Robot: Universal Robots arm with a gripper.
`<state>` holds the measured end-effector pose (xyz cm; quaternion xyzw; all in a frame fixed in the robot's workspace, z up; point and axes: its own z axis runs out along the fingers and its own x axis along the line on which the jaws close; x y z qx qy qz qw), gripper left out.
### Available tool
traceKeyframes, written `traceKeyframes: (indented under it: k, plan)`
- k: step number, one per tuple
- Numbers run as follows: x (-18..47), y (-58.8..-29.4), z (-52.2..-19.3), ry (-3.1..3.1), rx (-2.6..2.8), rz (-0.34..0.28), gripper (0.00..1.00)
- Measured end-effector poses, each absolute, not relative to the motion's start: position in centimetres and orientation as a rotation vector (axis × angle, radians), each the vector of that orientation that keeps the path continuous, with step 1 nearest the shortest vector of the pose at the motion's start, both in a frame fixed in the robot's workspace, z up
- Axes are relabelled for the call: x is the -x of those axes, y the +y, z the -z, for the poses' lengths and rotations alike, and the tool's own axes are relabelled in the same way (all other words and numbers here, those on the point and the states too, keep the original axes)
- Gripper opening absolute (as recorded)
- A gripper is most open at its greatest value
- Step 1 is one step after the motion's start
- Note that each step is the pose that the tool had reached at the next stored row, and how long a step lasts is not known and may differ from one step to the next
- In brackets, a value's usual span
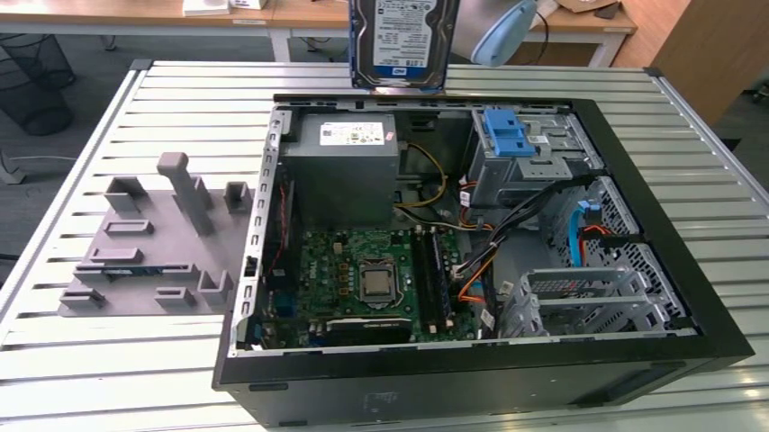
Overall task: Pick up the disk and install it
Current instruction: 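Pick up the disk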
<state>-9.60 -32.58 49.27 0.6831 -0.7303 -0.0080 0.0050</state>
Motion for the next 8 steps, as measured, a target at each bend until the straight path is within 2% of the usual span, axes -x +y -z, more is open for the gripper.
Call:
traceKeyframes:
  k: [8]
  plan:
    - [9.73,-32.58,-49.28,-2.287,-2.139,0.025,0.37]
